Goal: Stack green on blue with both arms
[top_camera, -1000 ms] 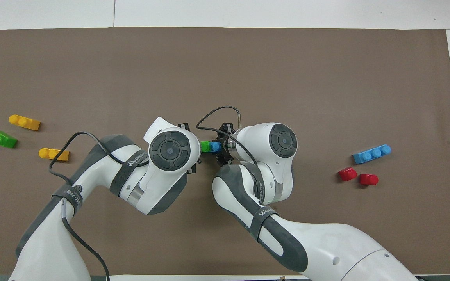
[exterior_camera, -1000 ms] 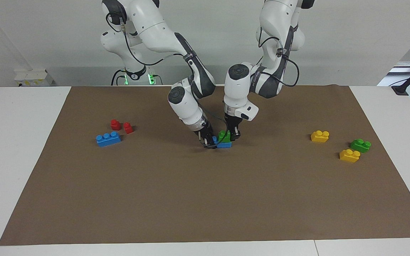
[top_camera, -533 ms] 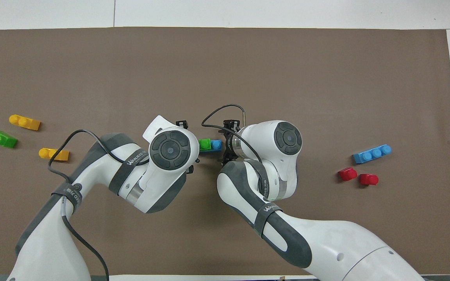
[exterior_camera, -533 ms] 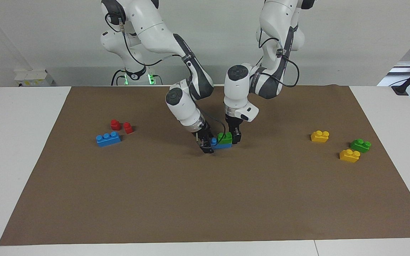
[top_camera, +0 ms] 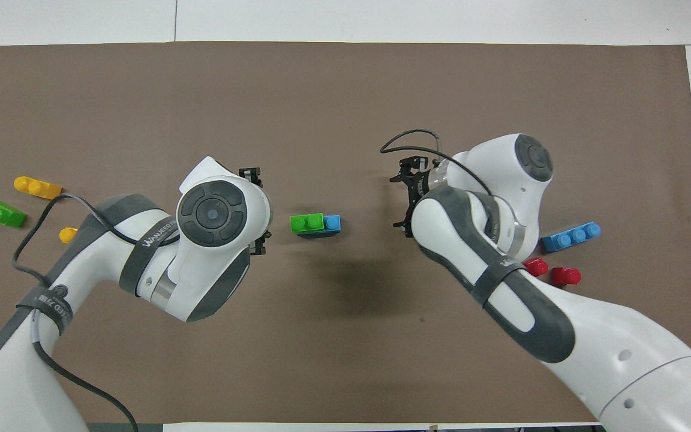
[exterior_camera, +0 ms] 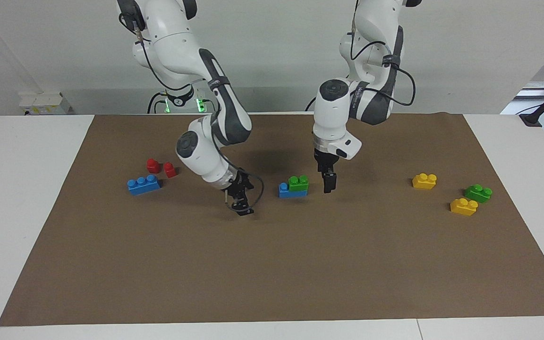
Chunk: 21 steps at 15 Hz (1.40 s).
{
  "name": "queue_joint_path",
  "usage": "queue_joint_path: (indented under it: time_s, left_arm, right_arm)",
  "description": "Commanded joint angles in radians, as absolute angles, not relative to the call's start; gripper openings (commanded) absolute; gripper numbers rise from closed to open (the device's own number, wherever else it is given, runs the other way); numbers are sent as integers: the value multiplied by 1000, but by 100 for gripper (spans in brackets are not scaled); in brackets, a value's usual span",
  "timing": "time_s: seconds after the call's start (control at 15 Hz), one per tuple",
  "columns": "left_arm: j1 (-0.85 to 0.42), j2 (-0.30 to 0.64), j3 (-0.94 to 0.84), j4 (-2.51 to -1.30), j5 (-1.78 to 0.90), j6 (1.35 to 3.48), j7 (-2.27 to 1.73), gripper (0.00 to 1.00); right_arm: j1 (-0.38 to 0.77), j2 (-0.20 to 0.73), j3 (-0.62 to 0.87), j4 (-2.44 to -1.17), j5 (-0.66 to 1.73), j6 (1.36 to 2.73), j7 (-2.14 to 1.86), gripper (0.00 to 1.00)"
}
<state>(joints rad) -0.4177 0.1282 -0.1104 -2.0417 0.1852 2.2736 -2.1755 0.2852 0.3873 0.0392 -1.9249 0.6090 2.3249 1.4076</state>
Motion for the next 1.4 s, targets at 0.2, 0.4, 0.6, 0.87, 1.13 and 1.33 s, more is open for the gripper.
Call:
queue_joint_path:
  time_s: [0.2,0.4,0.6,0.87,1.13,1.33]
  left_arm:
    - [-267,78,-113,-2016,206,2210,-1846,100]
    - [-178,81,-112,-2010,206,2221,-1624,100]
    - [-95,87,-112,-1965,206,2215,-1311,100]
    - [-32,91,-112,-1902,199,2174,-929,100]
    - [12,95,-112,-1792,164,2045,-567,100]
    - [58,95,-110,-1686,91,1897,-253,100]
  right_arm:
    - [33,200,44,-1916,416,2027,858,100]
    - [-27,132,44,-1850,333,1855,650,100]
    - [-41,46,44,-1752,198,1699,490,100]
    - [-41,-8,43,-1617,137,1499,217,100]
    - [-37,9,48,-1545,-1,1459,69,100]
    - [-41,11,46,-1545,-18,1471,48,100]
